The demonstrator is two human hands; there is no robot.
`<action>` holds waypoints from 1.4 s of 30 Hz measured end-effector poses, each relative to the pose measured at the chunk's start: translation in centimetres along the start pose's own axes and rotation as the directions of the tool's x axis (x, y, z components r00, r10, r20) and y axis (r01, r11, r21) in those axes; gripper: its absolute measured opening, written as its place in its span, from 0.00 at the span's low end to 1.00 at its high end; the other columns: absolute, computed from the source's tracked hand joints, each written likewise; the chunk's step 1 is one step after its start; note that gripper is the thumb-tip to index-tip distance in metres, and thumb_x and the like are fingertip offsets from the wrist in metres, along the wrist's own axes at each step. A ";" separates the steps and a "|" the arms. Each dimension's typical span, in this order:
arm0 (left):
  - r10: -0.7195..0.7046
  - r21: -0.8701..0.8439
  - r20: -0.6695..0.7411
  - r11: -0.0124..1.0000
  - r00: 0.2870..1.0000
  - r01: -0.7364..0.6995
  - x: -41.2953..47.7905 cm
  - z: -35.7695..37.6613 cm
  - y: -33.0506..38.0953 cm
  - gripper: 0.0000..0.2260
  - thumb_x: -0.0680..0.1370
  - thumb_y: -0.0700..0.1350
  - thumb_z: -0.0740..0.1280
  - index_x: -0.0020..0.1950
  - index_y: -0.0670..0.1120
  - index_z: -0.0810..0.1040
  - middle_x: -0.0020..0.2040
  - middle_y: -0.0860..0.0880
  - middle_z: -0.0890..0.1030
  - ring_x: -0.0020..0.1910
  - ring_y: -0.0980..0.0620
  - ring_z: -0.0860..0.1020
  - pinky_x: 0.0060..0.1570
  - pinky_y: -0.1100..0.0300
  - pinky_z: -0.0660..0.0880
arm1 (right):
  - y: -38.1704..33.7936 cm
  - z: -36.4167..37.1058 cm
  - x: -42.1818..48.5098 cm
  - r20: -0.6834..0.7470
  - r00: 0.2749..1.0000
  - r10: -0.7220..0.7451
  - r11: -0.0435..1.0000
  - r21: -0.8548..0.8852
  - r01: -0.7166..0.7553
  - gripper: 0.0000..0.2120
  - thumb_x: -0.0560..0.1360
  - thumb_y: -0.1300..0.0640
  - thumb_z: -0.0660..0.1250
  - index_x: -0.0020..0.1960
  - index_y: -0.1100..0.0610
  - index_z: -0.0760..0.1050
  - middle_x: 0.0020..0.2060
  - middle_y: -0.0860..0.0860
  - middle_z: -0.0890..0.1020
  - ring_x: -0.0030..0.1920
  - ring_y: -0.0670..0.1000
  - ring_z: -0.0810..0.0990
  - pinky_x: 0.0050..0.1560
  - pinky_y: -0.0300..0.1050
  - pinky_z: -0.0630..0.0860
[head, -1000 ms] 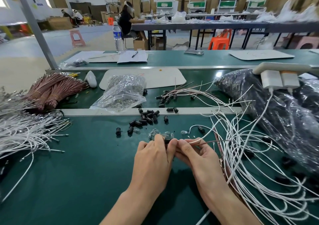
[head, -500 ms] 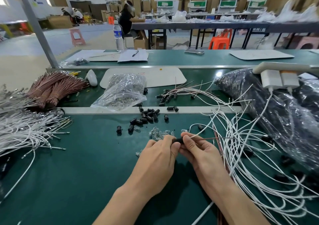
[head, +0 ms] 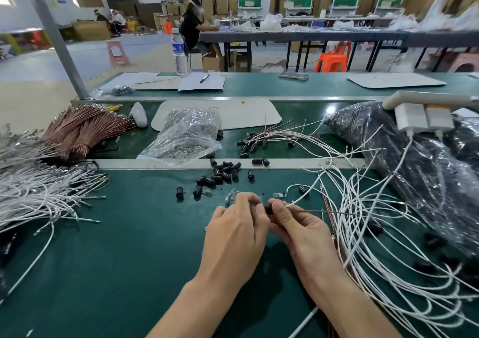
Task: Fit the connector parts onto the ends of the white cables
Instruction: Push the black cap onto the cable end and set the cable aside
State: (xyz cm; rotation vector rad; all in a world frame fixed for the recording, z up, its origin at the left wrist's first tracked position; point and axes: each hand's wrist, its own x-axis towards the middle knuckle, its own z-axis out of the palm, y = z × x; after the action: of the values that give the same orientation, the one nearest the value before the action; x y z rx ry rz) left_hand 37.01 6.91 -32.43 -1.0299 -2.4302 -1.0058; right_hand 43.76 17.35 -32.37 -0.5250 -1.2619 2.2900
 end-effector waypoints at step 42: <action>-0.163 -0.579 -0.060 0.809 0.985 0.099 14.2 -6.6 2.3 0.13 0.83 0.51 0.65 0.66 0.51 0.74 0.55 0.52 0.83 0.52 0.55 0.81 0.56 0.53 0.79 | -16.4 3.2 6.6 0.087 0.949 -0.304 0.950 -0.052 0.309 0.18 0.77 0.57 0.69 0.58 0.72 0.74 0.65 0.61 0.77 0.54 0.53 0.85 0.55 0.39 0.80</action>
State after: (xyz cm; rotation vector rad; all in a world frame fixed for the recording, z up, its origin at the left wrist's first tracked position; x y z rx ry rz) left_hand 28.99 10.47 -19.33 -0.9428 -2.1686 -1.8727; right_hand 40.24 26.58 -17.33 -0.2409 -1.3543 2.0308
